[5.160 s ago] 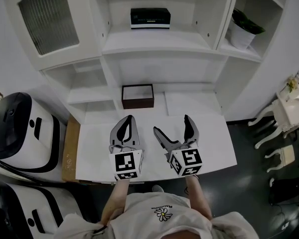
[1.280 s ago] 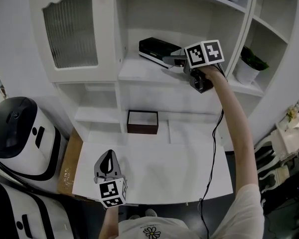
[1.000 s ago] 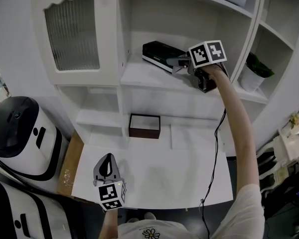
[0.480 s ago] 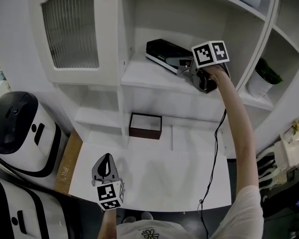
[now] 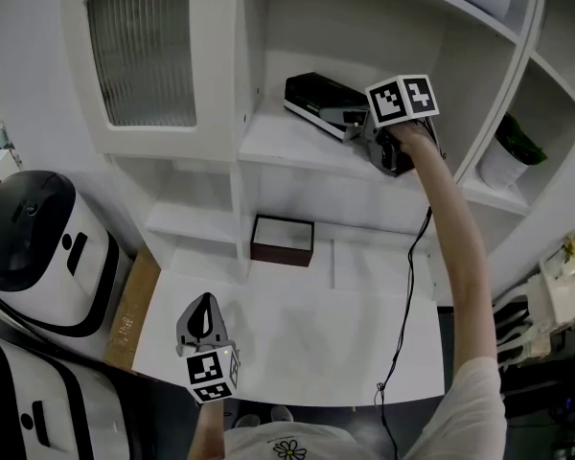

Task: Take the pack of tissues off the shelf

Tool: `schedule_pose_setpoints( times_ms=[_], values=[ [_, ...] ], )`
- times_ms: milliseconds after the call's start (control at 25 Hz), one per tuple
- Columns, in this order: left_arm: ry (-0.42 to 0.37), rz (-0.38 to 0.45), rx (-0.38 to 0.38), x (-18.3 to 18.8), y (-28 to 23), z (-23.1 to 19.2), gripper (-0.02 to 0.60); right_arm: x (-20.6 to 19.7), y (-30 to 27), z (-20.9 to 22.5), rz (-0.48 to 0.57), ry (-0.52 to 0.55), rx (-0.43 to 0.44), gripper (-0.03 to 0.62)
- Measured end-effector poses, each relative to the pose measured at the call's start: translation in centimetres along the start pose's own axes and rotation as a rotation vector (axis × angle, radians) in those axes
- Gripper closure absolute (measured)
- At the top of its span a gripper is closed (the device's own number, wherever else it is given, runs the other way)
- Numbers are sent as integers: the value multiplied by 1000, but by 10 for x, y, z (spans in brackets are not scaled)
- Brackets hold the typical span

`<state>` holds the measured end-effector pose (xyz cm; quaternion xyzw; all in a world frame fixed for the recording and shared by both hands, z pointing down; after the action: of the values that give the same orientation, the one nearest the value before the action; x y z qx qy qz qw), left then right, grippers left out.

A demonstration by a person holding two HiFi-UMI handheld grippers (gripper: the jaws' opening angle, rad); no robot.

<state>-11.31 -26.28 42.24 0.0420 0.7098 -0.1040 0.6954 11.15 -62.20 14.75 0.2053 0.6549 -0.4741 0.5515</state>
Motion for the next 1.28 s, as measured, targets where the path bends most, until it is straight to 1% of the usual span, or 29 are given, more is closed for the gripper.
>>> schedule_pose_setpoints(
  times_ms=[160,320,520,720,920,1040,1200,1280],
  values=[
    [-2,9,-13,3,2,1,581,0,3,-5,19,-13,-39,147],
    [-5,18,-30,5,6,-1,581,0,17,-10,67,-35,-80,152],
    [-11,45,-66,13,11,1,581,2,59,-29,135,-42,-138,152],
    [-19,83,-134,23,16,11,581,-7,113,-64,206,1,-205,152],
    [-23,110,-243,31,22,27,581,-40,166,-113,286,45,-287,152],
    [-34,133,-309,39,28,39,582,-64,193,-146,315,127,-373,152],
    [-35,174,-385,49,37,49,581,-103,221,-192,384,241,-471,152],
    [-25,194,-423,53,42,54,581,-125,231,-213,433,264,-527,152]
  ],
)
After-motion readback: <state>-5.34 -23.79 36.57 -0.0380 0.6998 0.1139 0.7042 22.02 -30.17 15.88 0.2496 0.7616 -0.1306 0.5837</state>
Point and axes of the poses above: the fingertips, and each gripper's own axes: y backward along the fingers, z to its right, x out of its top, the point moved 8 cm from there along y, backward along the fingers, and after that the axes turned 5 degrees about x, right-handed, at the moved point
